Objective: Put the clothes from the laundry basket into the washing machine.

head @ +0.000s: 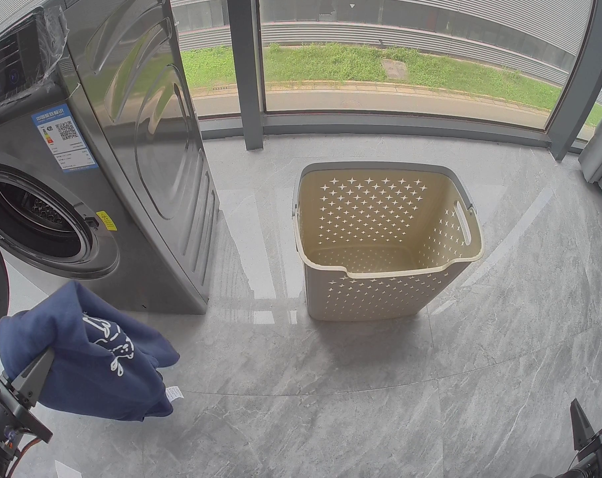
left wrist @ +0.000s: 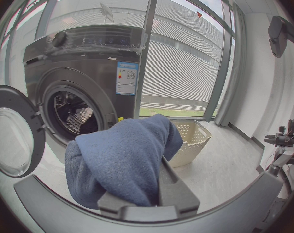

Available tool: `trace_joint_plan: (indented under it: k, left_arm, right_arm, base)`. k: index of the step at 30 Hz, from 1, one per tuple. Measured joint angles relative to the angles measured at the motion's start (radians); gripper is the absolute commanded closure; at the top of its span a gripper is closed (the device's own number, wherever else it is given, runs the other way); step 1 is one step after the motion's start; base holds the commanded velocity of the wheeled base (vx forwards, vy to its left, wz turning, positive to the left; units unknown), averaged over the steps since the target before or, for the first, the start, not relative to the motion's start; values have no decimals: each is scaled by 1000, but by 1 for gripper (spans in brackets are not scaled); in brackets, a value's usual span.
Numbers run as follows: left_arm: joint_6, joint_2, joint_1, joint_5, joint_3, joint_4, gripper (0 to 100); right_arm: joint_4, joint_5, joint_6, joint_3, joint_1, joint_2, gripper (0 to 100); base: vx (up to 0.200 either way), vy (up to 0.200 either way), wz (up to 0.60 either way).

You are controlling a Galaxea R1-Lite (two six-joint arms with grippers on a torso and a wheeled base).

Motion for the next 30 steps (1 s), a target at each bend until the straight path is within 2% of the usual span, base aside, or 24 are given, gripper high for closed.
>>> trace_joint_plan:
  k: [5, 9, 11, 15, 18, 25, 28, 30]
  left_arm:
    - [8, -120, 101, -15, 30, 80, 100]
    - [13, -227, 171, -18, 37, 215, 100]
    - [17, -285, 199, -19, 39, 291, 100]
    - [46, -405, 252, -7, 40, 456, 100]
    - [63, -458, 275, 24, 40, 491, 100]
    - [42, -510, 296, 66, 39, 489, 100]
    - [31, -519, 297, 117, 39, 489, 100]
    - [29, -522, 297, 134, 39, 490, 100]
  right_arm:
    - [0, 0, 2, 0, 0, 0, 0]
    - [0, 0, 4, 0, 0, 0, 0]
    - [0, 0, 4, 0, 0, 0, 0]
    - [0, 0, 3, 0, 0, 0, 0]
    - [0, -1, 3, 0, 1, 0, 0]
    - [0, -1, 2, 0, 1, 0, 0]
    - [0, -1, 3, 0, 2, 0, 0]
    - [0, -1, 3, 0, 2, 0, 0]
  base:
    - [0, 0, 0]
    - [0, 0, 0]
    - [0, 200, 0]
    - [0, 200, 0]
    - [0, 200, 0]
    - [0, 200, 0]
    - [0, 0, 0]
    - [0, 0, 0]
